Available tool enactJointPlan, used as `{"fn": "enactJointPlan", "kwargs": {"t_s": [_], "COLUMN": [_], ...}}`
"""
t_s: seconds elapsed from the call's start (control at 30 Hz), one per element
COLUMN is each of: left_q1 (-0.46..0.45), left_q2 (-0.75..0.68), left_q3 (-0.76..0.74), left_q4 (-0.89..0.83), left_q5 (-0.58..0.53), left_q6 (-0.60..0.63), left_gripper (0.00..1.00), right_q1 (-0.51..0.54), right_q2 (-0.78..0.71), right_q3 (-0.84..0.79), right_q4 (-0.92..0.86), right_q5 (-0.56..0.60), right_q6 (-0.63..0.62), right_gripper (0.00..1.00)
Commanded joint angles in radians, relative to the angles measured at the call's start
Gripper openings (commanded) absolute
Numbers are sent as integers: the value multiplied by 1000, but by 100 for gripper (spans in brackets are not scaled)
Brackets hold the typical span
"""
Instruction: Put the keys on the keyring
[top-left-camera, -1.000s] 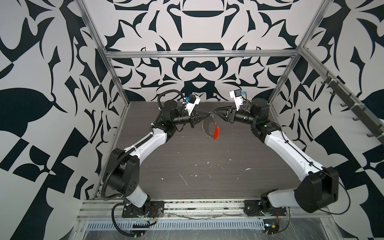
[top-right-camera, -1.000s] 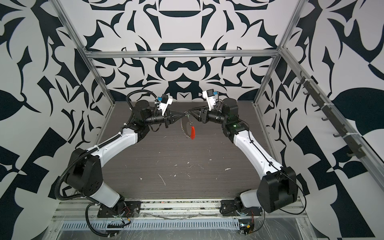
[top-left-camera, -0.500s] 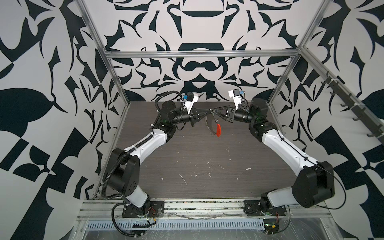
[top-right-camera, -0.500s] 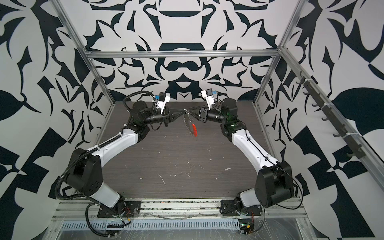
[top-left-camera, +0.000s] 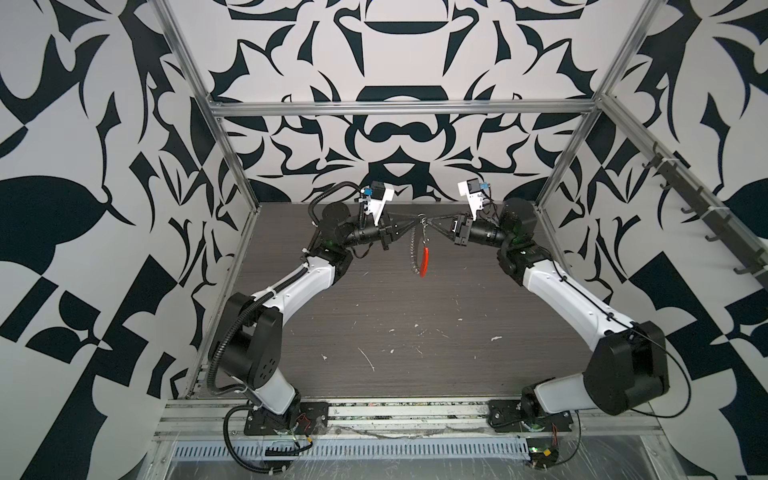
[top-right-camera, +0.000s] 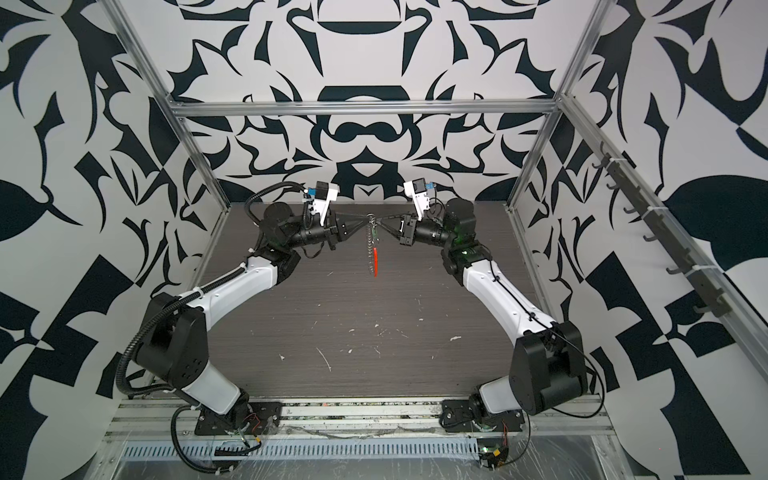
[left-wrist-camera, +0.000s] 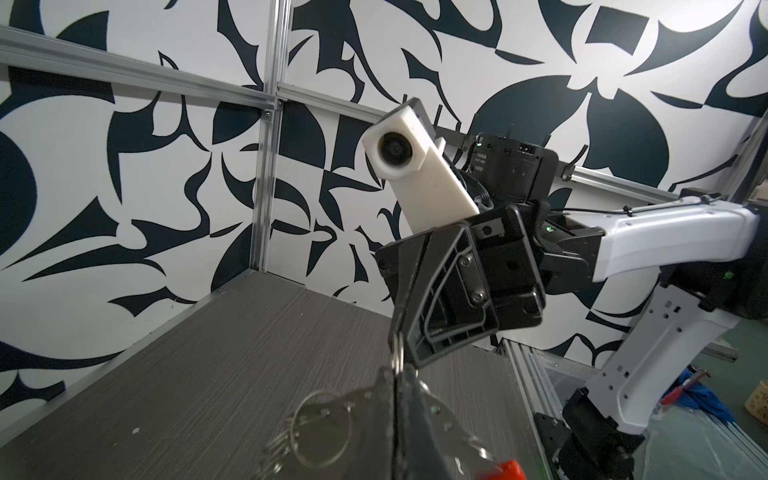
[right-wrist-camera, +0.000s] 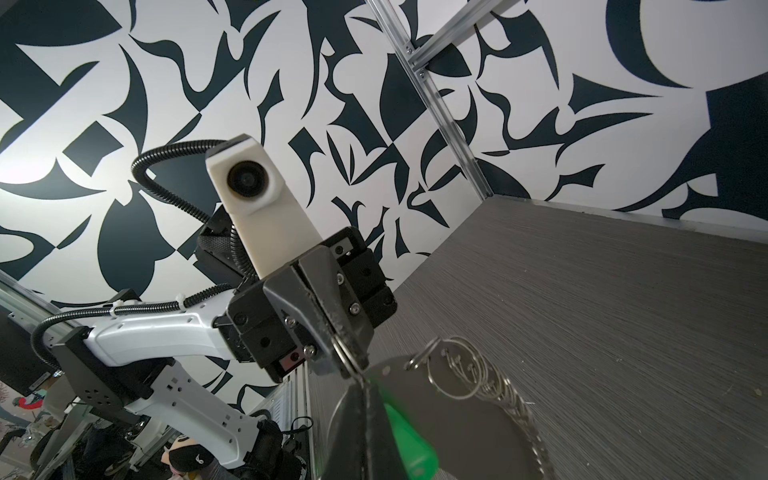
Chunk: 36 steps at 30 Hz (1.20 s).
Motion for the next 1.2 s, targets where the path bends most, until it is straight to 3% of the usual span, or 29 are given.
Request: {"fn": "enactJointPlan", "kwargs": {"t_s": [0.0,0.2,0.43,0.57,0.7,1.0,1.17], "left_q1": [2,-7,-26,-27,-27,-20,-20], "left_q2": [12,45,80,92,84,70,84], "left_q3": [-8,-3,3,-2,-18,-40,-40], "left_q4": [168,256,303,349,350,340,377], "left_q5": [-40,-68,-85,-96,-97,-75,-58], "left_q6": [-62,-107,-127,-156,-152,-137,-174], "left_gripper": [0,0,0,0,0,0,0], "right_q1": [2,9,46,46,20,-50,-49], "right_q2": [0,52,91,94,45,-117,-141], "right_q3": [-16,-35,-5,-4,3,72,84], "right_q4": [65,218,224,204,52,-349,-363], "right_q5": [-24,-62,-45,-35,5,150,179], "right_q6": [37,168,182,174,76,-204,-244], "right_gripper": [0,0,0,11,21,26,28]}}
